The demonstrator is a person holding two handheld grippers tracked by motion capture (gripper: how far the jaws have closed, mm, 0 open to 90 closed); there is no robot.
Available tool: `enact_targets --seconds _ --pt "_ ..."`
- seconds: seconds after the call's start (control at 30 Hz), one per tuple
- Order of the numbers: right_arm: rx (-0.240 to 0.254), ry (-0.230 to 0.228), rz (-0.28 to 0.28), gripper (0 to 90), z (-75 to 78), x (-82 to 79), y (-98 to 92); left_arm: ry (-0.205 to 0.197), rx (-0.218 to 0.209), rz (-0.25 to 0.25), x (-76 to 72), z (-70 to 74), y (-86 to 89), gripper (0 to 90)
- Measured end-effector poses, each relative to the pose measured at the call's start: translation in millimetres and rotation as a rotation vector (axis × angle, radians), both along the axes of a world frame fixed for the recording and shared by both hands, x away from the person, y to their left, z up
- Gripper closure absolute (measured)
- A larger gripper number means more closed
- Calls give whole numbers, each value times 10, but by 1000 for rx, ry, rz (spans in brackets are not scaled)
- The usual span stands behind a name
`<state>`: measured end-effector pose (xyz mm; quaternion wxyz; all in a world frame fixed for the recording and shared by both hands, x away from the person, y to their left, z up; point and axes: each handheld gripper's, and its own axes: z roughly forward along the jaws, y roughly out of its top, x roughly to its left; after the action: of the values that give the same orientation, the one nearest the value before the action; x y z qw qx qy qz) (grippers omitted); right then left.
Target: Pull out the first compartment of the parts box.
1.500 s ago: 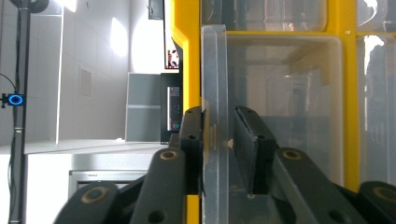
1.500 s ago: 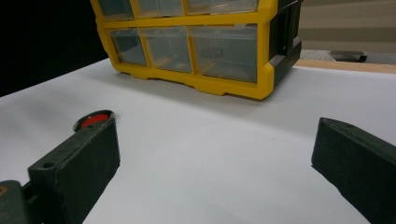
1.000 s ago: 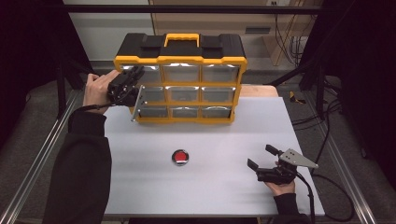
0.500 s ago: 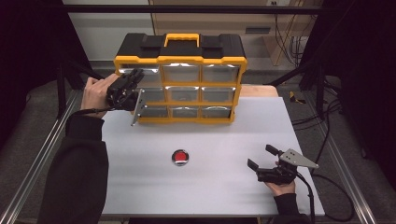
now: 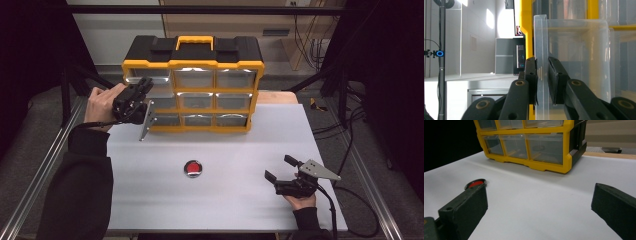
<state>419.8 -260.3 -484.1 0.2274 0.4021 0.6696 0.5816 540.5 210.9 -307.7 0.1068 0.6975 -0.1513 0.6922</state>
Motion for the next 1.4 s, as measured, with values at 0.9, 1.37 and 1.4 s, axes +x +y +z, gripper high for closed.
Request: enact_targets --seconds 0.9,1.37,1.4 --pt "0 2 -2 10 -1 0 0 -23 3 -5 -203 -31 13 782" --pt "1 8 -4 10 -3 2 2 -30 1 -16 -323 -42 16 782" --pt "0 8 -5 10 -3 2 1 -32 2 -15 -331 -45 16 782"
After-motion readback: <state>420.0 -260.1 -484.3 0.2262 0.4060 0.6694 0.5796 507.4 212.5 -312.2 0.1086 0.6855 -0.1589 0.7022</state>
